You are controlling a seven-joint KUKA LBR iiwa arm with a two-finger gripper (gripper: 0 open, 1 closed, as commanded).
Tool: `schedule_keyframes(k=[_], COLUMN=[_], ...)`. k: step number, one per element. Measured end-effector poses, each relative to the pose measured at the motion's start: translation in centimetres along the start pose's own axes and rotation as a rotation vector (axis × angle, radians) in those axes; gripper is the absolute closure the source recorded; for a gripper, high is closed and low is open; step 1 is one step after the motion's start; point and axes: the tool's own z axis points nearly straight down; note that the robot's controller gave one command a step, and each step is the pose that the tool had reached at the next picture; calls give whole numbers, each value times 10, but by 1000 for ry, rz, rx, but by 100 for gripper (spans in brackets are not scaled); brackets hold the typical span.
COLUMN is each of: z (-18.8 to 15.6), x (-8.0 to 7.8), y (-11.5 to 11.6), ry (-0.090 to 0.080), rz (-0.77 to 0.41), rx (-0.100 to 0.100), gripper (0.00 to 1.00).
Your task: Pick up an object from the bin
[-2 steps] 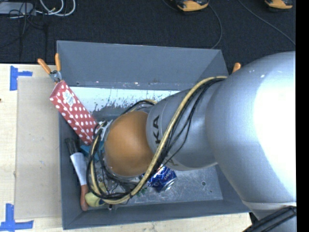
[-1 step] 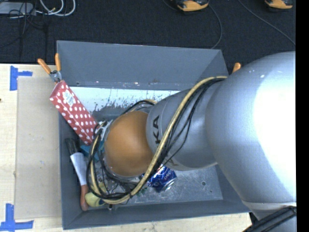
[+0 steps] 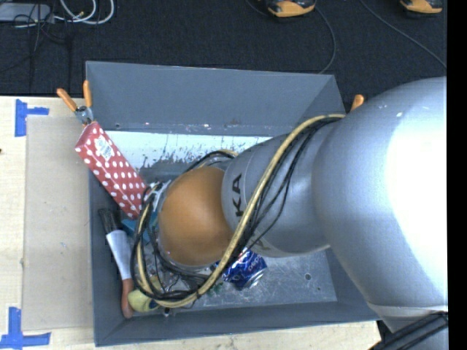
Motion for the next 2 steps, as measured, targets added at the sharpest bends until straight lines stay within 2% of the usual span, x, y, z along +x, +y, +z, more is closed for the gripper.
schedule_keyframes(k=[2], z=[-24], x=[3], y=[0], ry=[12], rz=[0], rx=[1], gripper=[100])
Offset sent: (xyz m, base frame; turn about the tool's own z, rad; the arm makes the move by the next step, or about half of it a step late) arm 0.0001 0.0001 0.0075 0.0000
